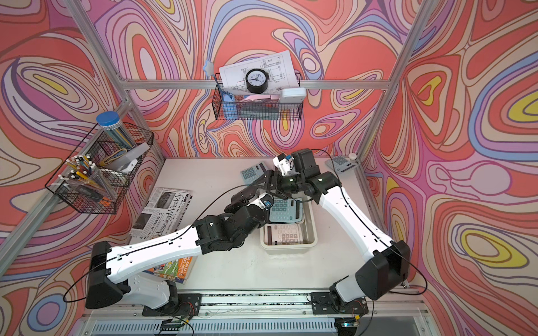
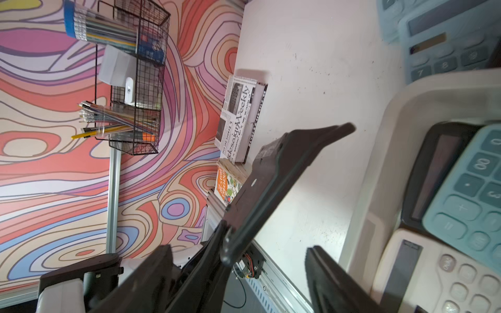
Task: Put the calculator in the storage box
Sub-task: Pick up the calculator at the center of the board.
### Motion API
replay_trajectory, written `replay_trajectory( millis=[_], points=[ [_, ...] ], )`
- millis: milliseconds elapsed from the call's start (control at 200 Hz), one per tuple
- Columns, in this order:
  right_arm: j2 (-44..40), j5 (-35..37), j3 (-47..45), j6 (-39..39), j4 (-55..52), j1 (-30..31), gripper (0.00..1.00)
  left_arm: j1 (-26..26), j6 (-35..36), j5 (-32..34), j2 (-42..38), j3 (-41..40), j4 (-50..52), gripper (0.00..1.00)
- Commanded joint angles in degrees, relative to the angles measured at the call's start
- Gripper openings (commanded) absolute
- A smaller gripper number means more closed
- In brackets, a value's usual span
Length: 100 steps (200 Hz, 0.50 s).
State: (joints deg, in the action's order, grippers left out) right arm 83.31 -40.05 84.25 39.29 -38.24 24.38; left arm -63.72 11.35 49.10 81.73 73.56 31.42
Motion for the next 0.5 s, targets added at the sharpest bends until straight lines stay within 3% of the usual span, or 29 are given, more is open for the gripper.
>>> replay_trajectory(
  millis=[0, 45, 260, 496],
  points=[
    [-3.3, 1.7, -2.1, -1.0, 1.5, -1.2, 0.87, 2.7, -6.3, -1.7, -3.3, 2.7, 5.0, 0.00],
    [-4.5, 2.1, -3.2, -1.1, 2.5, -1.3, 0.91, 4.3, -8.2, -2.3, -4.1, 3.3, 6.7, 0.00],
    [-8.2, 5.4, -8.2, -3.3, 5.2, -1.5, 0.98, 12.9, -17.9, -17.0, -9.2, 6.1, 13.2, 0.00],
    [-10.5, 7.6, -12.1, -6.3, 5.4, -1.5, 0.98, 25.6, -28.3, -42.1, -14.8, 4.4, 13.2, 0.00]
  ],
)
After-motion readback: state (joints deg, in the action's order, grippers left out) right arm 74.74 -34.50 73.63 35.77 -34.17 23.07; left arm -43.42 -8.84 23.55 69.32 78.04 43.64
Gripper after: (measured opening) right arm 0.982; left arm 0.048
